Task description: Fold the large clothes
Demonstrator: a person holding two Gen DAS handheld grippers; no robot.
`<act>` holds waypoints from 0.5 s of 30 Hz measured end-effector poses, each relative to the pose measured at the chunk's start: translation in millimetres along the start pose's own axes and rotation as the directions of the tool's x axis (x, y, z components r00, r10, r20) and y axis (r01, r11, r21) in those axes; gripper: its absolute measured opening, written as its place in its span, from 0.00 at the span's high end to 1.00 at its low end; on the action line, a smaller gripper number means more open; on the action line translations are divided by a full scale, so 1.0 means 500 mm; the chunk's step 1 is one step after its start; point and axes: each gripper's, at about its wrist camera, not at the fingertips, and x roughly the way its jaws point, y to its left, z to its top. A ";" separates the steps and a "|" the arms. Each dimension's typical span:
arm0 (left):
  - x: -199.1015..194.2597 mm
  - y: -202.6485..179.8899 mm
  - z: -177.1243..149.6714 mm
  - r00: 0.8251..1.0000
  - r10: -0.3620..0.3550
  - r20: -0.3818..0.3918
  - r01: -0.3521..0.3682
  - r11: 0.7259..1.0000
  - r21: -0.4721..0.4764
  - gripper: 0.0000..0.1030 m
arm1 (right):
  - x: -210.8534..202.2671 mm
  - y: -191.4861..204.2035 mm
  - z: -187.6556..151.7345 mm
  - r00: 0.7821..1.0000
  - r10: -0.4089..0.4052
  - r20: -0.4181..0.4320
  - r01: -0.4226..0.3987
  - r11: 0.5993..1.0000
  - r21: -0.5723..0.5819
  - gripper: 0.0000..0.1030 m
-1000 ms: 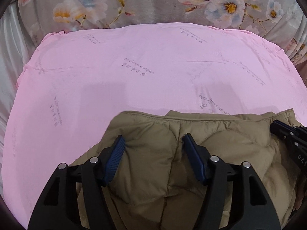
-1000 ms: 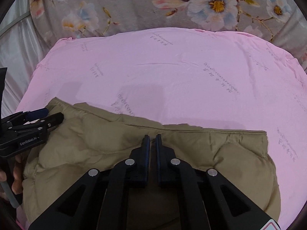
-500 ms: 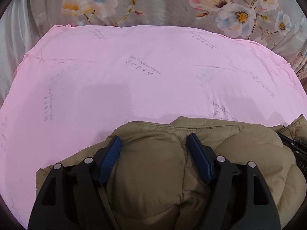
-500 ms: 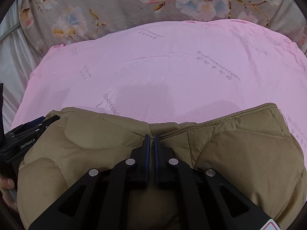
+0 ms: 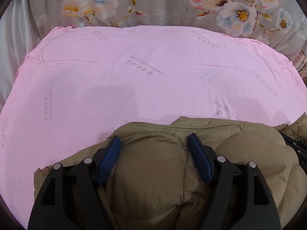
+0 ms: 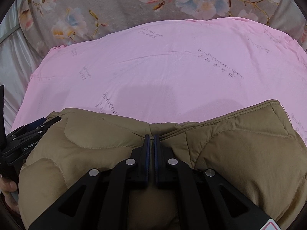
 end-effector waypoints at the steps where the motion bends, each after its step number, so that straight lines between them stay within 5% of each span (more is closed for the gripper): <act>1: 0.000 0.000 0.000 1.000 -0.001 0.000 0.001 1.000 0.000 0.30 | -0.001 -0.003 0.000 1.000 0.002 0.000 -0.002 1.000 0.000 1.00; 6: -0.014 0.002 0.007 1.000 0.021 -0.005 -0.021 1.000 -0.003 0.31 | -0.005 -0.003 0.006 1.000 -0.003 -0.005 0.003 1.000 0.007 0.99; 10: -0.101 -0.011 0.016 0.999 -0.012 0.044 0.013 1.000 -0.024 0.32 | -0.080 0.016 0.015 0.999 0.015 0.045 -0.018 0.998 0.060 0.87; 15: -0.170 -0.096 0.015 0.998 -0.028 0.051 0.025 0.998 0.061 0.32 | -0.134 0.087 0.009 0.997 0.046 0.066 -0.046 0.999 0.007 0.87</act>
